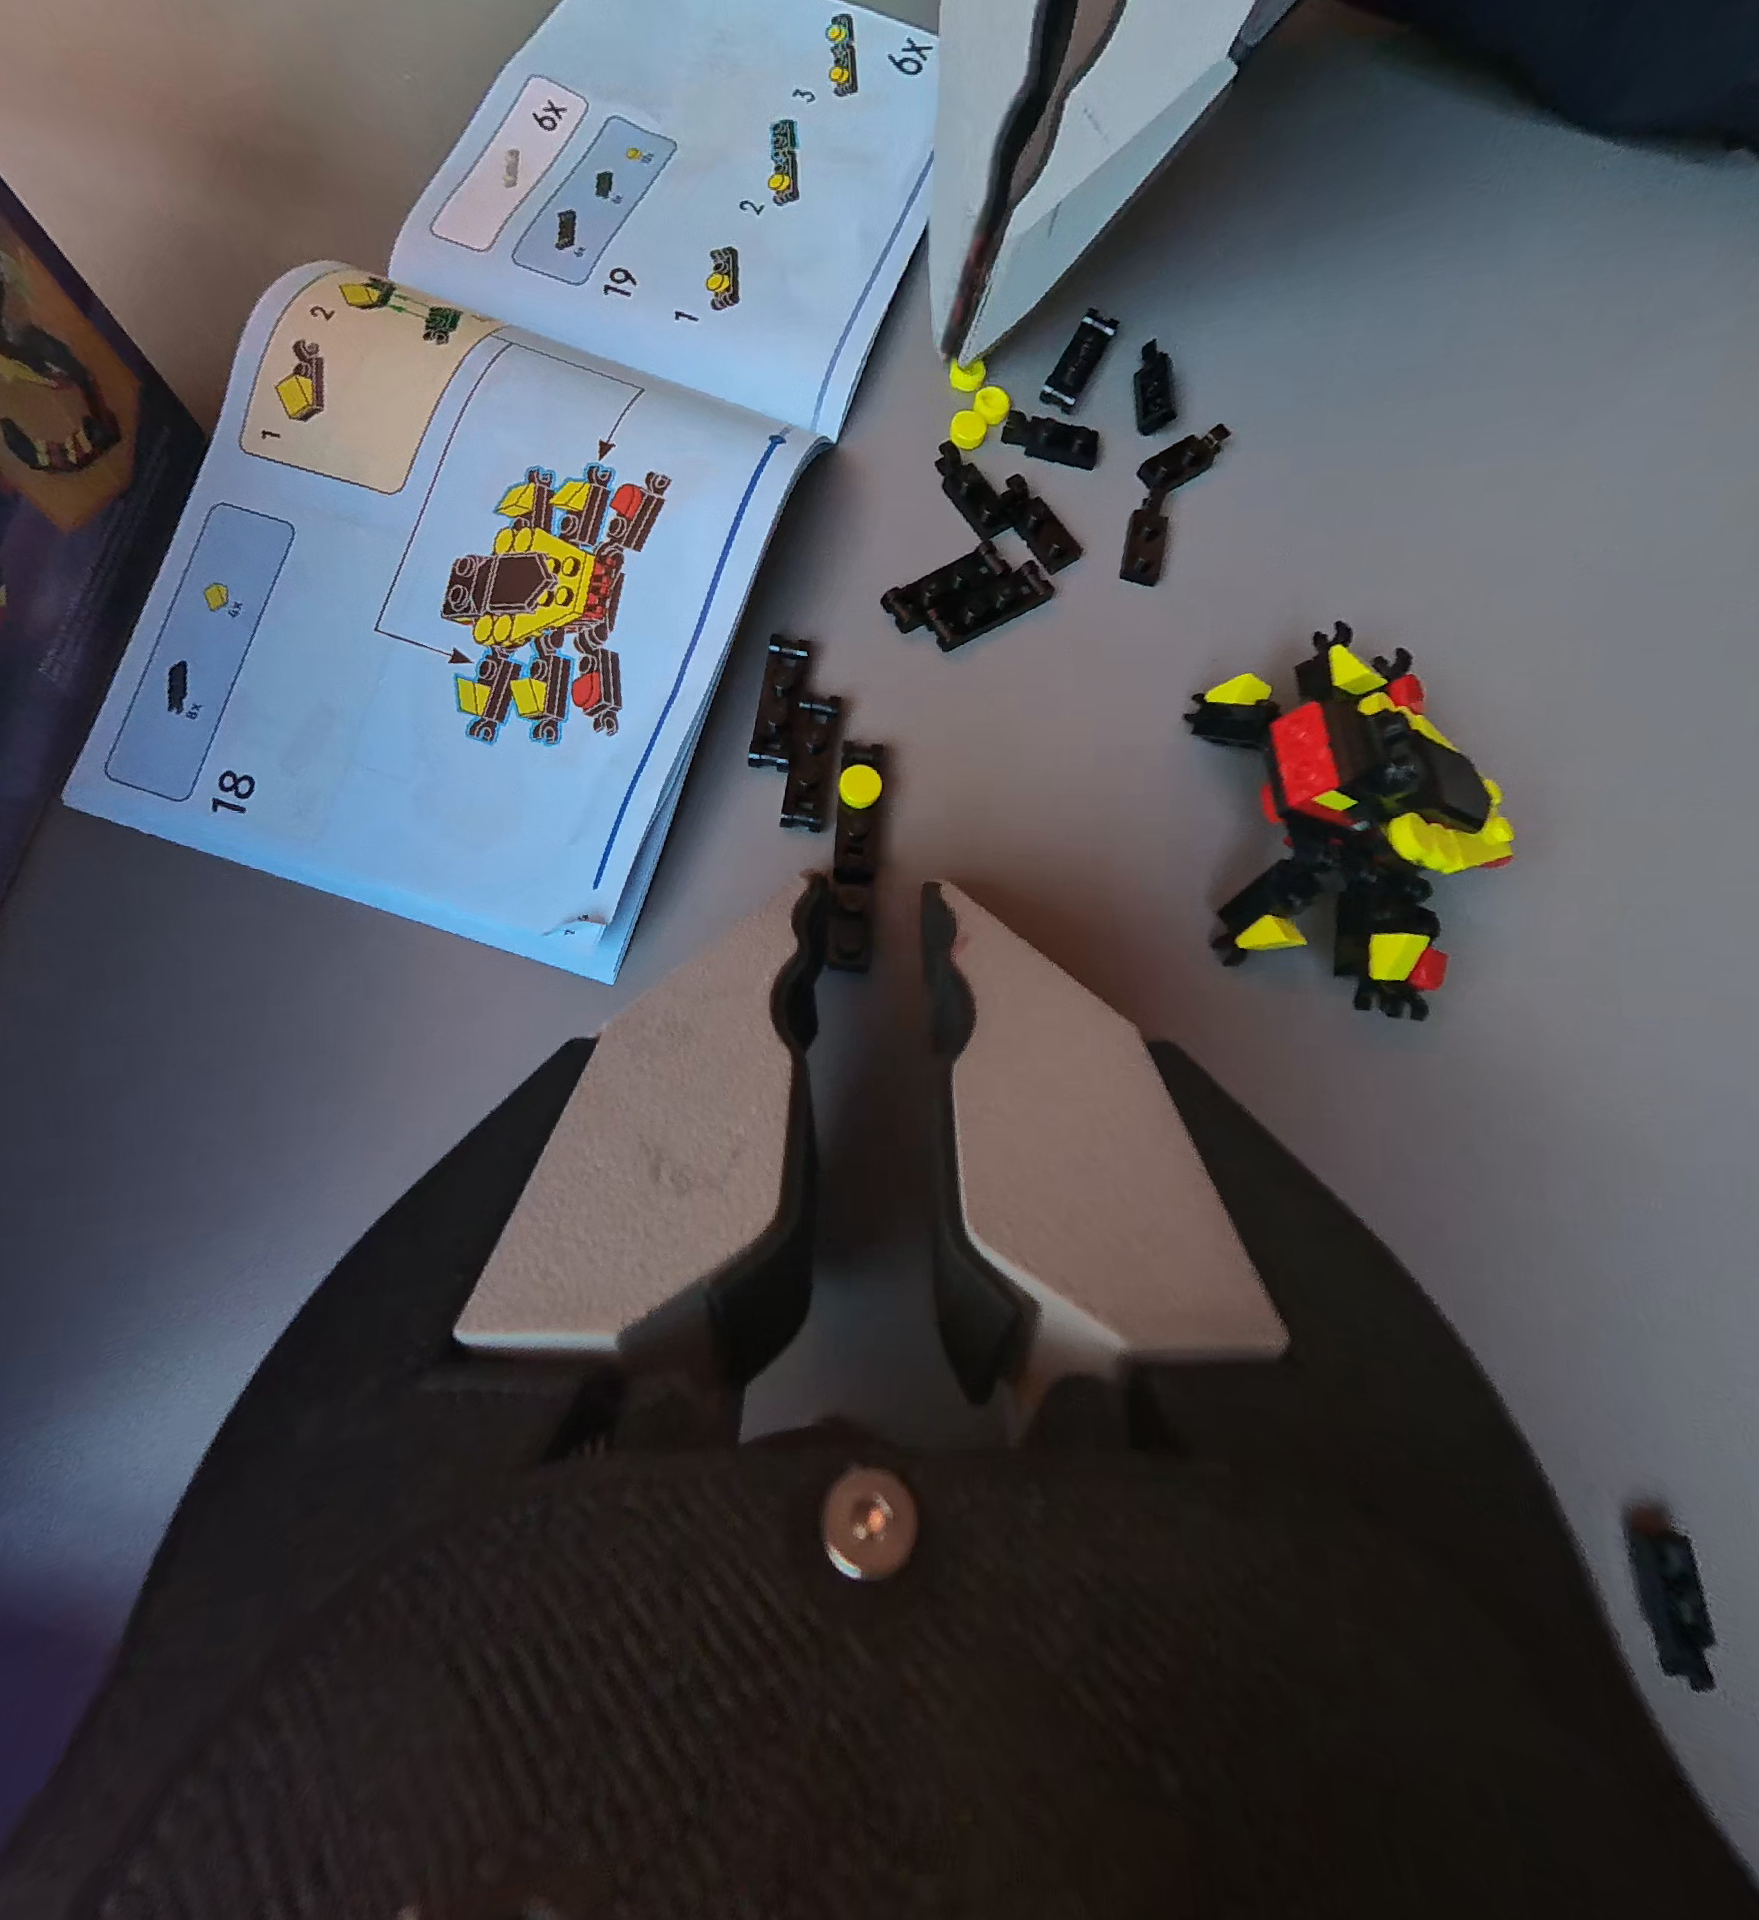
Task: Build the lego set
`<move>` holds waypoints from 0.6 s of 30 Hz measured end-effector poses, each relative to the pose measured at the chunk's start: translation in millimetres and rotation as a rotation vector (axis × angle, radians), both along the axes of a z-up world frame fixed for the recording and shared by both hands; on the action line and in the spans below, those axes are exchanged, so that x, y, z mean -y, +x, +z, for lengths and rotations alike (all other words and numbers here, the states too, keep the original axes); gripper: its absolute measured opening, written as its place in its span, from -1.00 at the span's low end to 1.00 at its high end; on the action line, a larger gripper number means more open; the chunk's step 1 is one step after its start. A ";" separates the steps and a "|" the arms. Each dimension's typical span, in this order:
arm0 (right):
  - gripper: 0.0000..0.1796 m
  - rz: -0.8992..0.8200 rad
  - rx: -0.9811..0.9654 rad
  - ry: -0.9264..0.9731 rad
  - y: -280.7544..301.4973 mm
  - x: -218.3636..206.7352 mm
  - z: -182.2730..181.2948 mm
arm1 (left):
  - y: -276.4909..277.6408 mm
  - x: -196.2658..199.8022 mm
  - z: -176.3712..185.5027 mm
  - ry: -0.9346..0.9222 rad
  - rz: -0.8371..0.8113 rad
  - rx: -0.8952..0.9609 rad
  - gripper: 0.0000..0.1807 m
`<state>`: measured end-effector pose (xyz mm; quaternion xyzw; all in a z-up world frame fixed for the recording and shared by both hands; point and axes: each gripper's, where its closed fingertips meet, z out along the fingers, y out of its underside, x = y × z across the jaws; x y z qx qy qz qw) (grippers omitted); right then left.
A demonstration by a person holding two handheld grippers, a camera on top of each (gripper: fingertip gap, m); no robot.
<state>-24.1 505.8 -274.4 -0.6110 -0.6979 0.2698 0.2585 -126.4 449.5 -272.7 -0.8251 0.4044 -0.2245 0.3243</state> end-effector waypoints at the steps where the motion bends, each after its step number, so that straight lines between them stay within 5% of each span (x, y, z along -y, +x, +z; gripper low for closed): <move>1: -1.00 -0.005 -0.001 0.005 0.5 -1.5 0.7 | 0.1 -0.1 0.0 0.000 0.000 0.000 -0.84; 18: -0.96 0.014 -0.021 0.020 -1.9 2.3 4.1 | 0.5 0.4 -0.5 0.020 -0.015 -0.020 -0.83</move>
